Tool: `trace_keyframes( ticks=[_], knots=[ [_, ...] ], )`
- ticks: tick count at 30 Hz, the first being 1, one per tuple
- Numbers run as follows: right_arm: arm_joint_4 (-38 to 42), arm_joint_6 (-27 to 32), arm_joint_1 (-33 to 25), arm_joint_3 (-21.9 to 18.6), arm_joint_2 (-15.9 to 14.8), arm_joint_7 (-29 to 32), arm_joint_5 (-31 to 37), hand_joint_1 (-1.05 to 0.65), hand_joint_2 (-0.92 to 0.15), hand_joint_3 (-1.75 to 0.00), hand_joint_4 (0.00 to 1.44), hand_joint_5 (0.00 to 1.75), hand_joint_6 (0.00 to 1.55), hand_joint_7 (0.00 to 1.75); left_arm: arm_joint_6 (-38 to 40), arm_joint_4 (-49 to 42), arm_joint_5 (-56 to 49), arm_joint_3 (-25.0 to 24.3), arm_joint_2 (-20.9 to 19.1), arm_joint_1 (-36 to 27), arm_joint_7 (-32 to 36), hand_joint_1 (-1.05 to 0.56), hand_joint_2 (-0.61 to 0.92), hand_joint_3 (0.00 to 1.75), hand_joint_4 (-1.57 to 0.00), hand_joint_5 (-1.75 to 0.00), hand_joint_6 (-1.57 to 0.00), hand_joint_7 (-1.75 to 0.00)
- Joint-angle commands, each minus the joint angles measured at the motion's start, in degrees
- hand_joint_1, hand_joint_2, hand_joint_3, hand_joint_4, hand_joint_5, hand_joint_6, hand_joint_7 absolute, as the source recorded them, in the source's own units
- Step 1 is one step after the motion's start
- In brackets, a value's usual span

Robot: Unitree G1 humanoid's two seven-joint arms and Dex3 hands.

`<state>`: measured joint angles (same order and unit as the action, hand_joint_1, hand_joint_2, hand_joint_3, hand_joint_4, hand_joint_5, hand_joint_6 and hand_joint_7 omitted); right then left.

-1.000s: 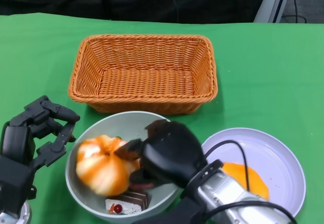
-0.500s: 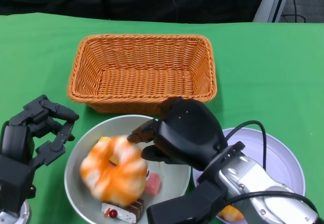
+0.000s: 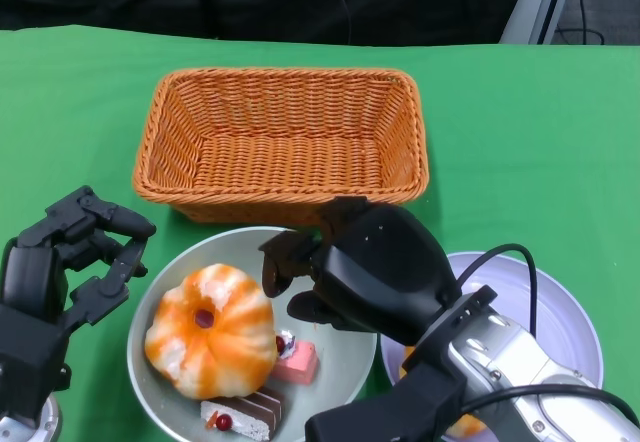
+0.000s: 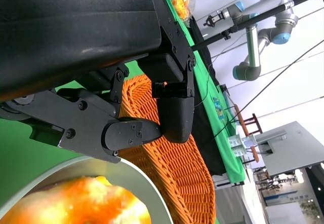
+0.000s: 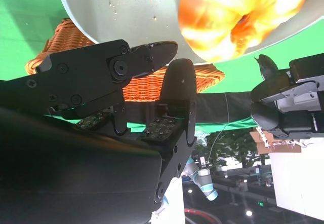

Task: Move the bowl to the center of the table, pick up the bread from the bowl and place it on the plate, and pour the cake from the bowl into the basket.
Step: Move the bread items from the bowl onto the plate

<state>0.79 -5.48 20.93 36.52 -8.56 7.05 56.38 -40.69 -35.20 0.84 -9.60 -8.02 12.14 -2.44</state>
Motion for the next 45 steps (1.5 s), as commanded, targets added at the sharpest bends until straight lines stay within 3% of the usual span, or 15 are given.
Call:
trace_keyframes(
  ticks=[1,4,6,10,11,13,15,21,29,32,36,45],
  knots=[
    [-0.9,-2.5,-0.6,0.0,-2.4,-0.6,0.2,-0.43,-0.91,-0.02,0.81,0.87,0.89,0.40,-0.4,-0.3,0.4,-0.6,-1.0,0.4,0.3,-0.14,0.87,0.47,-0.73,-1.49,-0.74,-1.18],
    [-0.8,-6.0,-1.1,0.5,-3.5,0.6,-0.2,-0.51,-0.86,0.00,0.80,0.60,0.91,0.12,-0.2,-0.1,0.4,-0.7,-1.0,0.3,0.4,-0.15,0.87,0.47,-0.73,-1.51,-0.74,-1.19],
    [-0.6,-7.6,-1.3,0.4,-3.7,0.8,-0.4,-0.50,-0.87,-0.01,0.77,0.47,0.90,0.05,0.0,0.0,0.8,-0.7,-1.0,0.3,0.0,-0.15,0.86,0.48,-0.73,-1.51,-0.74,-1.19],
    [-0.5,-8.7,-1.5,-0.1,-3.6,0.7,-0.2,-0.49,-0.88,0.00,0.78,0.39,0.89,0.02,0.0,0.0,1.0,-0.6,-1.1,0.3,-0.2,-0.16,0.86,0.48,-0.73,-1.52,-0.73,-1.19],
    [0.1,-11.6,-0.8,0.8,-5.3,0.9,0.4,-0.49,-0.88,0.00,0.79,0.38,0.89,0.02,0.5,0.4,1.2,-0.6,-1.0,0.3,-0.3,-0.16,0.86,0.48,-0.73,-1.52,-0.73,-1.19],
    [1.2,-16.1,0.4,2.0,-7.7,1.4,1.2,-0.49,-0.89,0.00,0.73,0.17,0.78,0.00,1.1,0.9,1.4,-0.5,-1.0,0.3,-0.6,-0.14,0.86,0.48,-0.73,-1.49,-0.74,-1.19],
    [2.4,-18.8,0.9,2.7,-8.8,2.4,2.4,-0.51,-0.85,0.00,0.70,0.10,0.74,0.00,1.5,1.3,1.3,-0.5,-1.0,0.2,-0.5,-0.13,0.85,0.49,-0.74,-1.48,-0.75,-1.19],
    [4.2,-20.0,1.4,3.4,-8.2,5.9,6.5,-0.61,-0.82,0.00,0.67,0.04,0.69,0.00,3.0,2.4,1.8,-0.3,-1.3,-0.2,-1.3,-0.14,0.86,0.49,-0.73,-1.47,-0.73,-1.20],
    [-1.0,-11.9,0.1,4.4,-7.0,-4.0,12.4,-0.84,-0.85,-0.01,0.60,0.00,0.47,0.00,3.8,3.6,2.2,-0.2,-1.2,-0.4,-1.9,-0.12,0.86,0.49,-0.75,-1.46,-0.75,-1.19],
    [-1.7,-9.8,0.3,5.1,-6.4,-5.4,13.9,-0.88,-0.85,0.00,0.61,0.01,0.45,0.00,2.8,2.4,2.7,-0.3,-1.1,0.1,-2.4,-0.12,0.81,0.59,-0.78,-1.48,-0.77,-1.17],
    [-0.7,-8.4,0.6,5.5,-5.0,-5.4,14.0,-0.86,-0.87,-0.01,0.63,0.01,0.44,0.01,2.5,1.7,3.1,-0.4,-0.9,0.5,-2.7,-0.13,0.74,0.73,-0.79,-1.51,-0.78,-1.19],
    [2.9,-7.7,2.1,6.0,-2.6,-2.7,14.1,-0.67,-0.92,-0.02,0.67,0.02,0.46,0.00,2.3,1.2,2.4,-0.5,-0.2,0.6,-1.2,-0.21,0.71,0.72,-0.75,-1.54,-0.76,-1.23]
  ],
)
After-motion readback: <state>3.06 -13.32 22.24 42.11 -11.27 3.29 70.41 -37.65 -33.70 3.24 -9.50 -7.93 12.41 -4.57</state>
